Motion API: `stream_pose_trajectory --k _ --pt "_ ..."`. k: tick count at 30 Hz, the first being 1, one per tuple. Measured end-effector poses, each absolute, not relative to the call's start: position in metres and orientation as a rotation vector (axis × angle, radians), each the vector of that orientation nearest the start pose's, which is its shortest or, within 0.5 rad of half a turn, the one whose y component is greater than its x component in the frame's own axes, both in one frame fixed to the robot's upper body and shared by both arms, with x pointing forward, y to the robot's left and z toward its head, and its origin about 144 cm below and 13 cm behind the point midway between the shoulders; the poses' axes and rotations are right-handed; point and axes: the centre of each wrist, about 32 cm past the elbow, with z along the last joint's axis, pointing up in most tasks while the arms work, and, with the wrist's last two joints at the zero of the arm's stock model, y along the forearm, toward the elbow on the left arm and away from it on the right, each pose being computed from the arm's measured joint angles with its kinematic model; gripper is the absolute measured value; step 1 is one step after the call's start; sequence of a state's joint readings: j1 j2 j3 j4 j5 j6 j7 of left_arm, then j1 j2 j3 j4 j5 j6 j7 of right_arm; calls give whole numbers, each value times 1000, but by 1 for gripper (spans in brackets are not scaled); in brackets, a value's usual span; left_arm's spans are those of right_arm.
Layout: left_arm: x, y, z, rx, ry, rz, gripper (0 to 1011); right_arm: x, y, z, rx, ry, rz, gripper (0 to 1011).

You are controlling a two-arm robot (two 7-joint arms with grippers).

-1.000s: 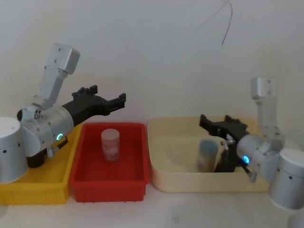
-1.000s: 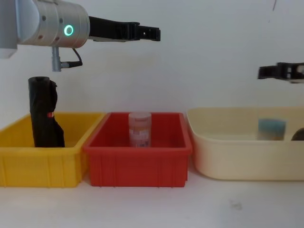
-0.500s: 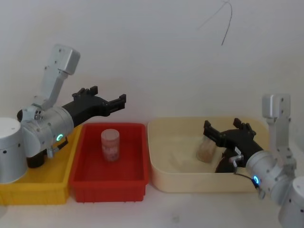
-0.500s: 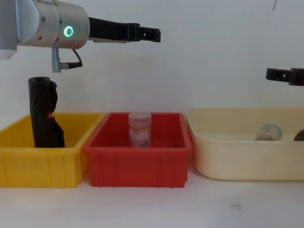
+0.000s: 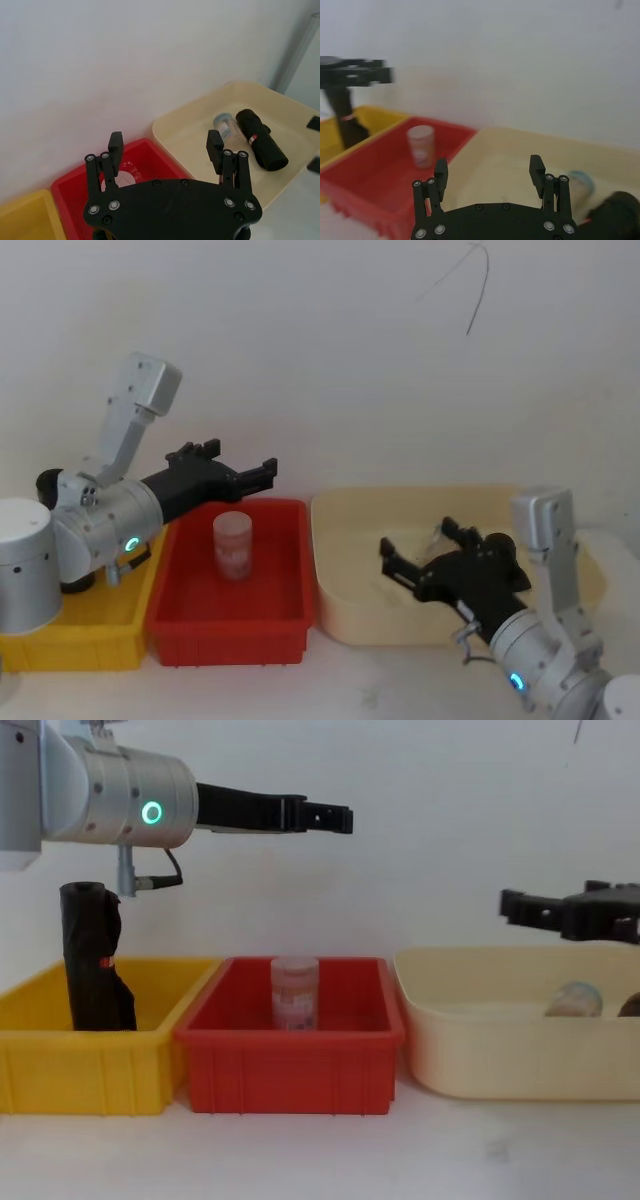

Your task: Pick up the garbage bag with the one hand and transfer it to the other hand.

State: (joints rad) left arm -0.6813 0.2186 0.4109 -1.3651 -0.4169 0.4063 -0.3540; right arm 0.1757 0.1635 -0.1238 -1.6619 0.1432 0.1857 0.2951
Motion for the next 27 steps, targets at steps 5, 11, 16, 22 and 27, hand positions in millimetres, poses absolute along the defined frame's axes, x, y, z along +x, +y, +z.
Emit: stream_pose_trajectory --k 5,11,16,22,27 --pt "602 181 1322 64 22 848 1001 488 -221 1222 -2 -98 -1075 1000" --pt "602 181 1320 68 25 840 1001 471 -206 1213 -13 -124 -982 1000" --pt "603 181 1319 69 26 835 1001 462 -198 1210 -17 -136 -937 1000" --pt "603 181 1319 70 27 832 1001 456 -193 1207 -19 -142 -908 1000" --pt "603 181 1319 71 27 830 1001 452 -190 1206 -20 -146 -888 1000"
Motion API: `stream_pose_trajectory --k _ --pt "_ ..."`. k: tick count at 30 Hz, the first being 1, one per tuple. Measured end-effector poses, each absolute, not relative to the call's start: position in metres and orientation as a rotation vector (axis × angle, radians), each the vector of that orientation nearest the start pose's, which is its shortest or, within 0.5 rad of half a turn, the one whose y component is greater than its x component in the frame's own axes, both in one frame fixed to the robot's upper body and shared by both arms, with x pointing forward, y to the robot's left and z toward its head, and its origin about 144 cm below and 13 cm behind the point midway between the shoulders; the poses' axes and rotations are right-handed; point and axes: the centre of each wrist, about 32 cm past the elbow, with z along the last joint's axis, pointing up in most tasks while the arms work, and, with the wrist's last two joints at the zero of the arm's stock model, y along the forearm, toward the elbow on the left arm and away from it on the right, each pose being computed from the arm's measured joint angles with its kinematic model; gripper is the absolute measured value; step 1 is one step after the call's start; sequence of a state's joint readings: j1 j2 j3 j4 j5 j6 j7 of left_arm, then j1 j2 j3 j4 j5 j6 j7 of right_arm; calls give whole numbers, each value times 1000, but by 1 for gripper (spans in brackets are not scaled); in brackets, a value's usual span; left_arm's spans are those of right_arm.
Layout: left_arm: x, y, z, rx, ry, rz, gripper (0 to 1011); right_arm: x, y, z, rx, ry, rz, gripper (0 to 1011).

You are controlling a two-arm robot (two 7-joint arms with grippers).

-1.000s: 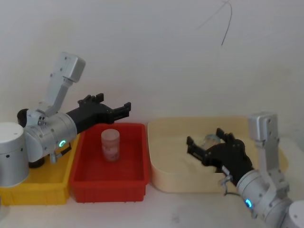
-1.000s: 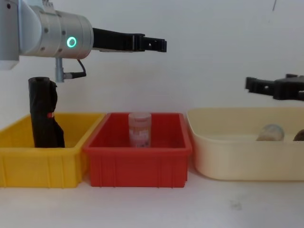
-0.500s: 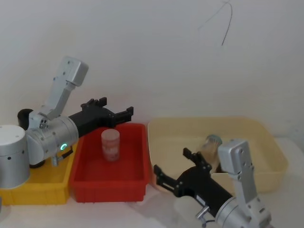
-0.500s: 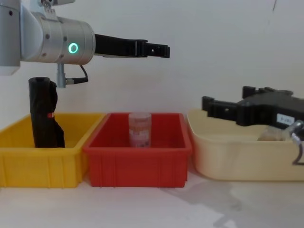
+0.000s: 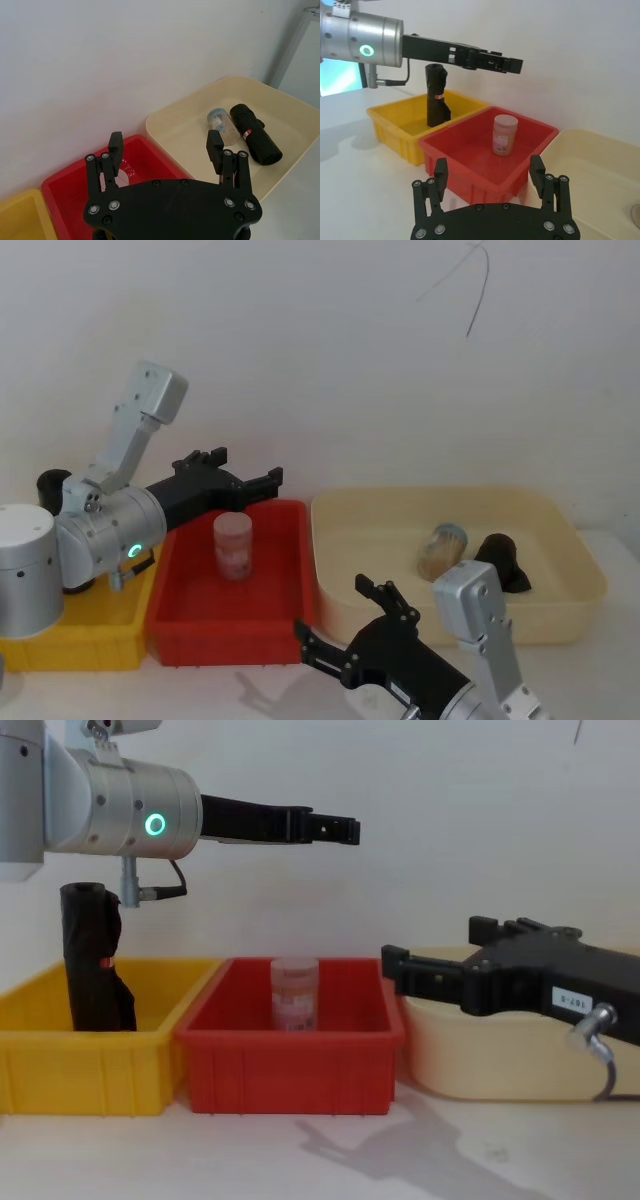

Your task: Pick up the garbage bag with the one hand and transfer it to the other hand.

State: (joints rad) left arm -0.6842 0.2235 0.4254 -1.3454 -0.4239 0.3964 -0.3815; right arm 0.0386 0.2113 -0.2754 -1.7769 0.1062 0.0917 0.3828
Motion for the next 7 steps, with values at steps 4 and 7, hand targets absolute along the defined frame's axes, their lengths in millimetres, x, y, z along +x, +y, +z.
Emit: stream_pose_trajectory --k 4,7 --pt "603 181 1319 71 27 829 1001 450 -189 1205 -20 -147 -879 1000" --pt "603 181 1318 72 27 828 1001 449 -188 1204 -20 -149 -873 1000"
